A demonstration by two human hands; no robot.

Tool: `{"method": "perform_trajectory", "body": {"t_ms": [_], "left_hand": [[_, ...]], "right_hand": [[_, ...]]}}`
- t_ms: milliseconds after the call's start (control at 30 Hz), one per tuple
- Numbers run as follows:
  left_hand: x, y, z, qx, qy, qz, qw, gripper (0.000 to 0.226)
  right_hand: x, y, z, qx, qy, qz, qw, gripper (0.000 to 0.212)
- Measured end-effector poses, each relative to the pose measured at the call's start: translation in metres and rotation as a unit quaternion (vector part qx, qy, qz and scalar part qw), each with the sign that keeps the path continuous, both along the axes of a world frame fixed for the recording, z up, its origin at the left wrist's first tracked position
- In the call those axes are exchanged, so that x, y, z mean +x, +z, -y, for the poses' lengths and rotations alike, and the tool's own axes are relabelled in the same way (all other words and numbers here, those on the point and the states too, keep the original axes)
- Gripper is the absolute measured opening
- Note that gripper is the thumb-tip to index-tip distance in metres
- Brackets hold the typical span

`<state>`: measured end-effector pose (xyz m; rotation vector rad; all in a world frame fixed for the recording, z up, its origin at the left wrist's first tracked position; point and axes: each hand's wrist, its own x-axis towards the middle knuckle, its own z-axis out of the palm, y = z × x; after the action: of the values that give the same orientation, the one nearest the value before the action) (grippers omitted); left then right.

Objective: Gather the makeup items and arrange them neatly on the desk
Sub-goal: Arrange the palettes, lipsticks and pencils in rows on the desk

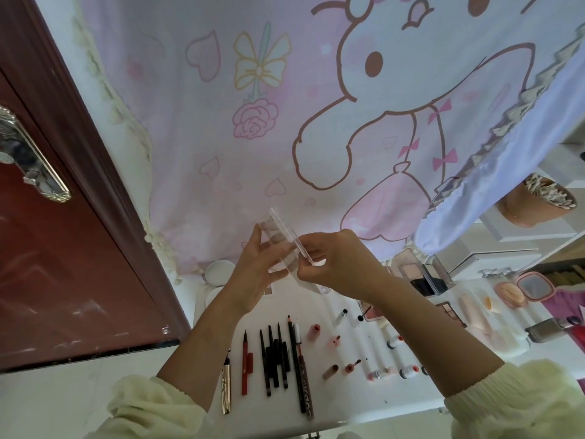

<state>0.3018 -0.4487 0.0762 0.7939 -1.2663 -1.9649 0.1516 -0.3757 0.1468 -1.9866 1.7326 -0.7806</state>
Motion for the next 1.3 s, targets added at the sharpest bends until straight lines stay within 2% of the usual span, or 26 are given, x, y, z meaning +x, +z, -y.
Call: {"method": "perform_trajectory", "body": {"t_ms": [67, 133, 333, 433, 467, 533, 567, 633, 700, 767, 867, 933, 1033, 1167, 1300], "left_hand": [[0.0, 0.0, -0.001, -0.006, -0.001, 0.01, 1.0, 0.089], [0.0, 0.002, -0.002, -0.022, -0.003, 0.02, 1.0, 0.086], [0.003, 0.008, -0.003, -0.008, -0.039, -0.006, 0.999, 0.094], [0.001, 0.011, -0.002, 0.082, -0.066, -0.018, 0.994, 0.092], [0.002, 0.01, -0.002, 0.086, -0.068, -0.062, 0.992, 0.1], [0.003, 0.01, -0.001, 0.111, -0.053, -0.096, 0.988, 0.116], [0.002, 0.011, -0.001, 0.133, -0.036, -0.105, 0.985, 0.113], [0.001, 0.009, 0.002, 0.16, 0.006, -0.145, 0.976, 0.087], [0.005, 0.018, -0.002, 0.198, 0.01, -0.213, 0.957, 0.061], [0.01, 0.024, -0.005, 0.211, 0.015, -0.247, 0.946, 0.043], [0.016, 0.022, -0.003, 0.214, 0.04, -0.25, 0.943, 0.046], [0.015, 0.022, -0.002, 0.212, 0.032, -0.237, 0.948, 0.046], [0.011, 0.019, -0.001, 0.224, 0.028, -0.214, 0.951, 0.052], [0.009, 0.018, 0.001, 0.196, 0.022, -0.191, 0.961, 0.058], [0.006, 0.016, 0.002, 0.172, 0.0, -0.149, 0.974, 0.065]], "right_hand": [[0.001, -0.003, 0.0, 0.001, 0.0, -0.016, 1.0, 0.016], [0.002, -0.005, -0.002, 0.007, 0.003, -0.012, 1.0, 0.017], [0.004, -0.006, -0.009, -0.007, 0.015, 0.005, 1.0, 0.031], [0.006, -0.01, -0.01, -0.012, 0.005, -0.016, 1.0, 0.028], [0.007, -0.011, -0.01, -0.022, 0.005, -0.023, 0.999, 0.027], [0.011, -0.014, -0.01, -0.046, 0.013, -0.031, 0.998, 0.023], [0.013, -0.014, -0.011, -0.05, 0.017, -0.033, 0.998, 0.025], [0.014, -0.014, -0.012, -0.033, 0.011, -0.02, 0.999, 0.033], [0.008, -0.012, -0.013, -0.007, -0.016, 0.016, 1.0, 0.034], [0.001, -0.01, -0.013, -0.026, -0.058, 0.054, 0.996, 0.023], [-0.009, -0.008, -0.008, -0.075, -0.154, 0.097, 0.98, 0.016], [-0.014, -0.008, -0.004, -0.055, -0.198, 0.119, 0.971, 0.016], [-0.016, -0.005, -0.006, 0.016, -0.17, 0.224, 0.959, 0.02], [-0.01, 0.005, -0.015, 0.09, -0.08, 0.373, 0.92, 0.021], [-0.005, 0.014, -0.016, 0.126, -0.039, 0.402, 0.906, 0.02]]}}
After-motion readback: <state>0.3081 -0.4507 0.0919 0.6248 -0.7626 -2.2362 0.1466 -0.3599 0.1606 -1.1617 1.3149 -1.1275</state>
